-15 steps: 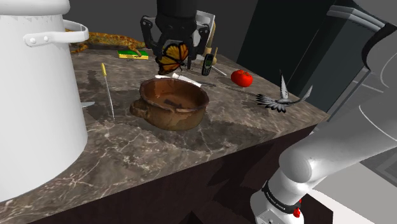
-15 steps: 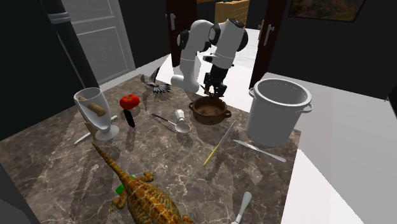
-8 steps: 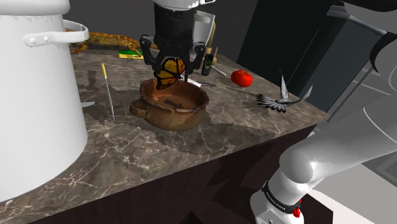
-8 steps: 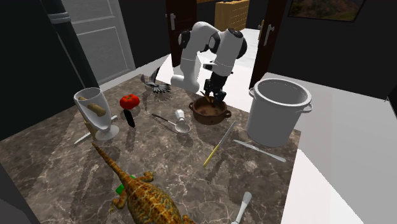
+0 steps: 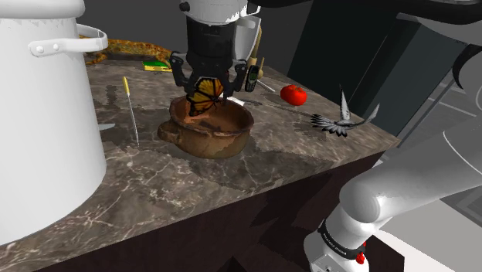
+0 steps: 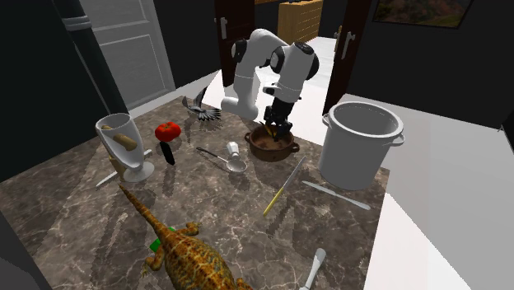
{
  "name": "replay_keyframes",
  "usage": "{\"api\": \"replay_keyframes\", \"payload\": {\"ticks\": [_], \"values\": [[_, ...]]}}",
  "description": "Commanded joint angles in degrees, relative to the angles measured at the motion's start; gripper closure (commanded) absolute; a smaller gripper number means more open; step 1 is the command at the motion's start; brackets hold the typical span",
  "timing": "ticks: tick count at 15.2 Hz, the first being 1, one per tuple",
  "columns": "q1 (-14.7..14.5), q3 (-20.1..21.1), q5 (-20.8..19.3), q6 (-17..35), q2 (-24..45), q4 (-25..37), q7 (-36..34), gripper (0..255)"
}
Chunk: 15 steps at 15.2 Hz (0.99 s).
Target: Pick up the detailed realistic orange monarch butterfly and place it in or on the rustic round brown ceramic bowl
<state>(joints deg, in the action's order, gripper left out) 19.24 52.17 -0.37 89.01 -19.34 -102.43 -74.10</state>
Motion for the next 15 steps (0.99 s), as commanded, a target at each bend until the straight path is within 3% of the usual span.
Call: {"api": "replay_keyframes", "payload": {"ticks": [1, 2, 7, 11, 15], "values": [[0.0, 0.0, 0.0, 0.0, 0.0, 0.0, 0.0, 255], [0.0, 0.0, 0.0, 0.0, 0.0, 0.0, 0.0, 0], [0.0, 0.0, 0.0, 0.0, 0.0, 0.0, 0.0, 0], [1.5, 3.4, -2.5, -7.8, 4.0, 10.5, -2.1, 0], [1.5, 3.4, -2.5, -7.8, 4.0, 10.5, -2.1, 0]]}}
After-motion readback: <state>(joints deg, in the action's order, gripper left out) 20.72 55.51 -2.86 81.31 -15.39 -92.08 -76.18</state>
